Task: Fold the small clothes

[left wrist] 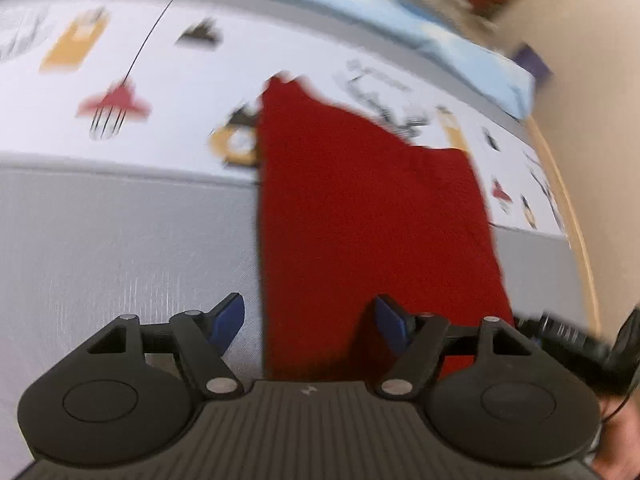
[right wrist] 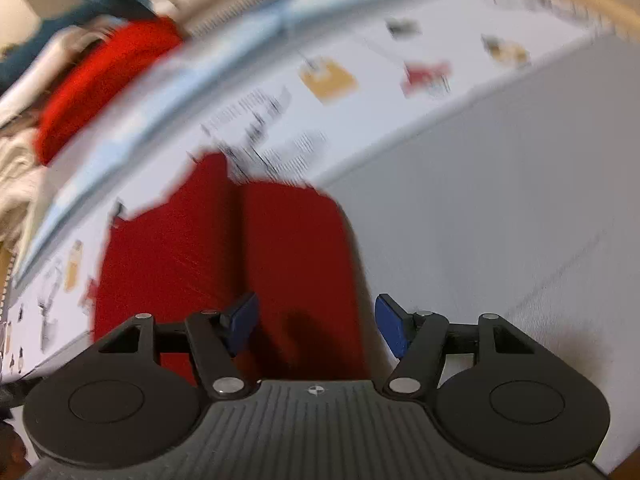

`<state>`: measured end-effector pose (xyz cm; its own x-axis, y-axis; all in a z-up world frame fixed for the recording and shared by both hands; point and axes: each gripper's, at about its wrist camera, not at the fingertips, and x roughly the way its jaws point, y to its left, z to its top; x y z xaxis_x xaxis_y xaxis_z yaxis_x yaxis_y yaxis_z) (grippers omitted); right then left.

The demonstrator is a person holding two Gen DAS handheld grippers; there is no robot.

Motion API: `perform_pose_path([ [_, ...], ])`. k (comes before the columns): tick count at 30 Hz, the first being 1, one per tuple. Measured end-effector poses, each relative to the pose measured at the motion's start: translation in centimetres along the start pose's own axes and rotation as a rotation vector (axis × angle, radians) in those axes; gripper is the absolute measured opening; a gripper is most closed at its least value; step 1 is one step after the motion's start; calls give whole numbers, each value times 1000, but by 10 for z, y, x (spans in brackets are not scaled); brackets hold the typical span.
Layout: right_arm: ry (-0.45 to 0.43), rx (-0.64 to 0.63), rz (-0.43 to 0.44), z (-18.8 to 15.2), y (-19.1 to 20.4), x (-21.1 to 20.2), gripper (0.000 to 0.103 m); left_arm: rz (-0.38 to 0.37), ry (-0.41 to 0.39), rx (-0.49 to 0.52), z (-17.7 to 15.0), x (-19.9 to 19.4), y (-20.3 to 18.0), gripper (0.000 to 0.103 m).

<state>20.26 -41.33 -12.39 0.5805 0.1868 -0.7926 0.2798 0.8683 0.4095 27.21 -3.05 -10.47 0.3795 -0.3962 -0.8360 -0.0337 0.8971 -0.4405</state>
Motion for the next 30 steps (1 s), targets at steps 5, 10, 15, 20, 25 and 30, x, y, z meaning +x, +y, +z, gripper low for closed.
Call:
perform_pose_path([
  [5,96,90,35,-1,-11,33,66,-133,43,-174,6,28,21,88],
  [10,86,114,82,-3,-6,35,37,-186,41,-235,3,48,17,85],
  [15,49,57,103,-1,10,31,18,-155,-16,-101,9,18,6,57],
  [20,-13,62,119,-1,31,24,7,-81,-159,63,17,-39,7,53],
  [25,-22,3,232,-12,92,30,7,14,-263,64,34,-93,57,49],
  [30,32,-64,289,-32,157,55,7,102,-271,-12,45,-124,117,47],
])
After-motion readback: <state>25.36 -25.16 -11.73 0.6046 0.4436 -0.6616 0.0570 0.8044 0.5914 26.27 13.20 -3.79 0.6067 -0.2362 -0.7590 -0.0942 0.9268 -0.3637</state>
